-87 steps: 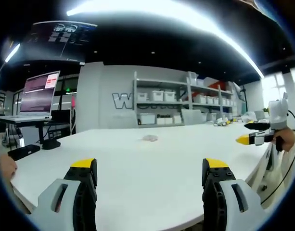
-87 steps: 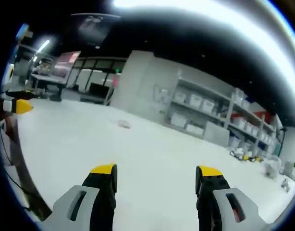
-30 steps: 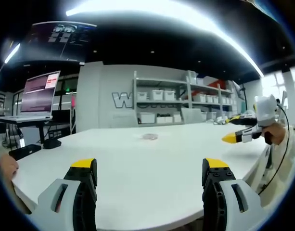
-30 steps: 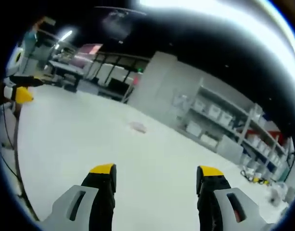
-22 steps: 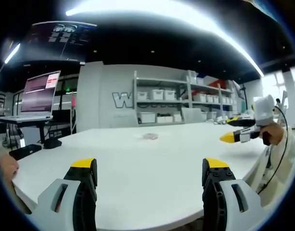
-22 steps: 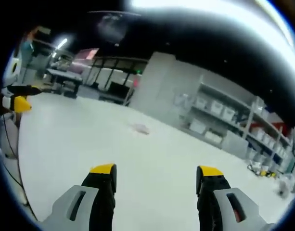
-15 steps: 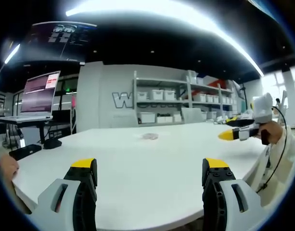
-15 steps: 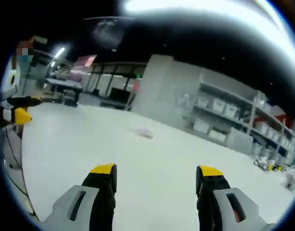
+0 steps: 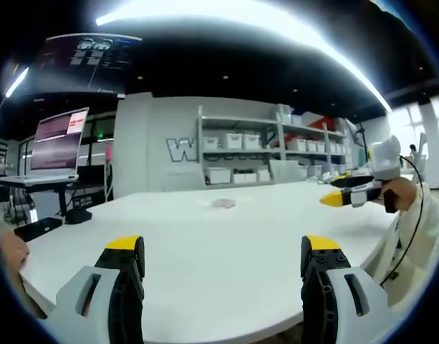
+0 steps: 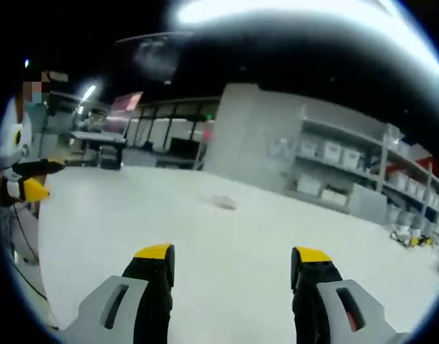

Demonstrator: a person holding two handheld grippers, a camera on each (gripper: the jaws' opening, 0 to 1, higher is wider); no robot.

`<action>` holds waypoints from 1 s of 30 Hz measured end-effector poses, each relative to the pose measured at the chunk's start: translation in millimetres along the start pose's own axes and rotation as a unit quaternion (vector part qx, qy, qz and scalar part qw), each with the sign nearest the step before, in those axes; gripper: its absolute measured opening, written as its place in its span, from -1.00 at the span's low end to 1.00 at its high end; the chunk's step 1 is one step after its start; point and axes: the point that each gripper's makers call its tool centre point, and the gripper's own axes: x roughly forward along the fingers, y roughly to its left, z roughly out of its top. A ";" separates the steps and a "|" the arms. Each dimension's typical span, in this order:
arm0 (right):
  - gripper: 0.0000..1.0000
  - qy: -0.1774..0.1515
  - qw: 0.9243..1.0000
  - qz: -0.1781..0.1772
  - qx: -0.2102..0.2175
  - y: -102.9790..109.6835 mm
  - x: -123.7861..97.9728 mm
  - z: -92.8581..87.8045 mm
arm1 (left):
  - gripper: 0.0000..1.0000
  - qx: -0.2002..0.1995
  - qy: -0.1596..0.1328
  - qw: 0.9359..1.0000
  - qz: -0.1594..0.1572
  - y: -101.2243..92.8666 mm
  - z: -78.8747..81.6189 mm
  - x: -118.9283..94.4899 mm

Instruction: Open the resealable bag by pulling the two sides of the seal apart until the entire bag opening is separated and visibly accessible.

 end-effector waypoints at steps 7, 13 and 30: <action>0.30 0.011 0.998 0.013 -0.060 1.8 6.9 2.0 | 0.79 0.001 0.000 1.000 0.000 0.2 -0.2 -0.6; 0.30 0.018 0.996 0.026 -0.087 4.4 11.6 3.2 | 0.79 0.002 -0.001 1.000 0.001 0.8 0.4 -1.7; 0.30 0.024 0.984 0.064 -0.164 22.0 26.5 6.9 | 0.79 -0.001 -0.002 1.000 -0.001 1.3 -1.6 -2.7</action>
